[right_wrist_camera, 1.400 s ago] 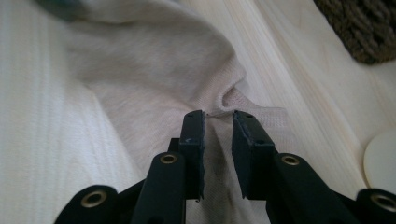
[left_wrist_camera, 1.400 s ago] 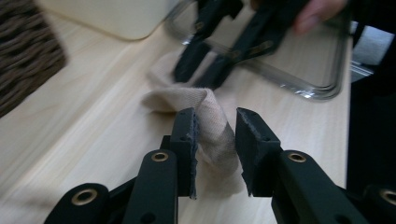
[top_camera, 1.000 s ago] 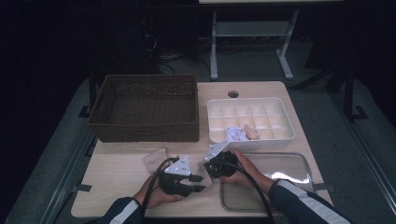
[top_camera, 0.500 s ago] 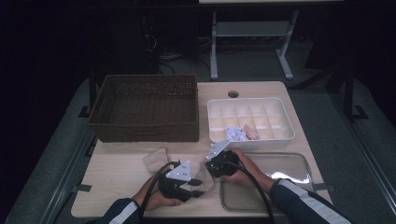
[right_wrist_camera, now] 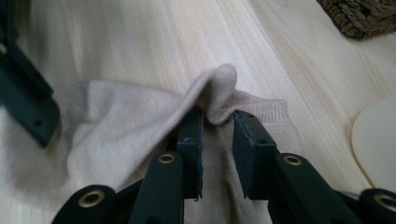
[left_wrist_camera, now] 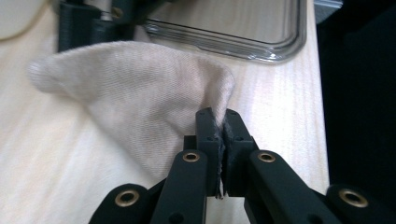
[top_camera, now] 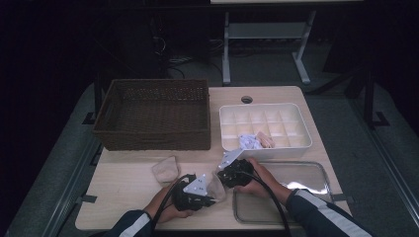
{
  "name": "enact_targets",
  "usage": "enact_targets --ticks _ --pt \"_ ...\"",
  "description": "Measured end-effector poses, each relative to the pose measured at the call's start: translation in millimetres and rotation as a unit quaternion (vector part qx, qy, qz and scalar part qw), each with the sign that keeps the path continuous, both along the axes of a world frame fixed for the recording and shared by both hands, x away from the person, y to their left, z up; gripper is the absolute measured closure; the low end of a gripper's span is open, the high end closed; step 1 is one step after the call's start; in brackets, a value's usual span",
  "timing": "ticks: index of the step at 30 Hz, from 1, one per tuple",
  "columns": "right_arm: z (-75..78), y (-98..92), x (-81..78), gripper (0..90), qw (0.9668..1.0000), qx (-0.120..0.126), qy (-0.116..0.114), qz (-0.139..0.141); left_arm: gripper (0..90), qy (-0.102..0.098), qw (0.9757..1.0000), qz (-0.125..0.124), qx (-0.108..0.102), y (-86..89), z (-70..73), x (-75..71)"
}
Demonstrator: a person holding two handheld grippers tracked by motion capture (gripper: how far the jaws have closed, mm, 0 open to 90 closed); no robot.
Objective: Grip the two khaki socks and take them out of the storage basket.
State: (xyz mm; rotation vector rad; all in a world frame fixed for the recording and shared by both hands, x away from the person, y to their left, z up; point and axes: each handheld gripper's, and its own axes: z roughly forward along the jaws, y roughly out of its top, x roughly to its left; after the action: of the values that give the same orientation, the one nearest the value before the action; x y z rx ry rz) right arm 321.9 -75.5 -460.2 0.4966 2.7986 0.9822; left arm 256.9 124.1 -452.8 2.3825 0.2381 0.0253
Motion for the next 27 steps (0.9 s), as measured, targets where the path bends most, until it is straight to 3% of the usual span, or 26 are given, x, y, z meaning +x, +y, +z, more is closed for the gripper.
enact_targets --ticks 4,7,12,15,21,25,27 --pt "0.9 -0.5 -0.9 72.3 1.0000 -0.002 0.007 -0.006 88.1 -0.011 0.9994 0.022 -0.026 14.4 9.7 3.0" --pt "0.9 -1.1 -0.6 72.3 0.9999 -0.002 0.009 -0.005 88.1 -0.023 0.9972 0.055 -0.045 30.2 18.9 6.2" --pt "0.9 -1.2 -0.5 72.3 1.0000 -0.003 0.007 -0.001 88.1 -0.033 0.9892 0.126 -0.068 60.0 25.8 13.3" --pt "0.7 -1.4 -0.5 72.3 1.0000 -0.005 0.003 0.002 88.4 -0.022 0.9856 0.152 -0.071 72.6 23.7 14.3" --pt "0.7 -0.8 -1.5 71.5 1.0000 -0.004 0.005 0.004 88.0 0.007 0.9835 0.170 -0.063 87.4 13.7 3.5" --pt "1.8 -0.1 -4.1 71.3 0.9999 -0.011 0.003 -0.001 82.8 0.009 0.9756 0.205 -0.079 102.6 14.2 1.4" --pt "2.9 0.4 -6.1 71.7 0.9998 -0.018 0.001 -0.001 78.8 0.005 0.9732 0.214 -0.086 105.3 16.0 1.8"
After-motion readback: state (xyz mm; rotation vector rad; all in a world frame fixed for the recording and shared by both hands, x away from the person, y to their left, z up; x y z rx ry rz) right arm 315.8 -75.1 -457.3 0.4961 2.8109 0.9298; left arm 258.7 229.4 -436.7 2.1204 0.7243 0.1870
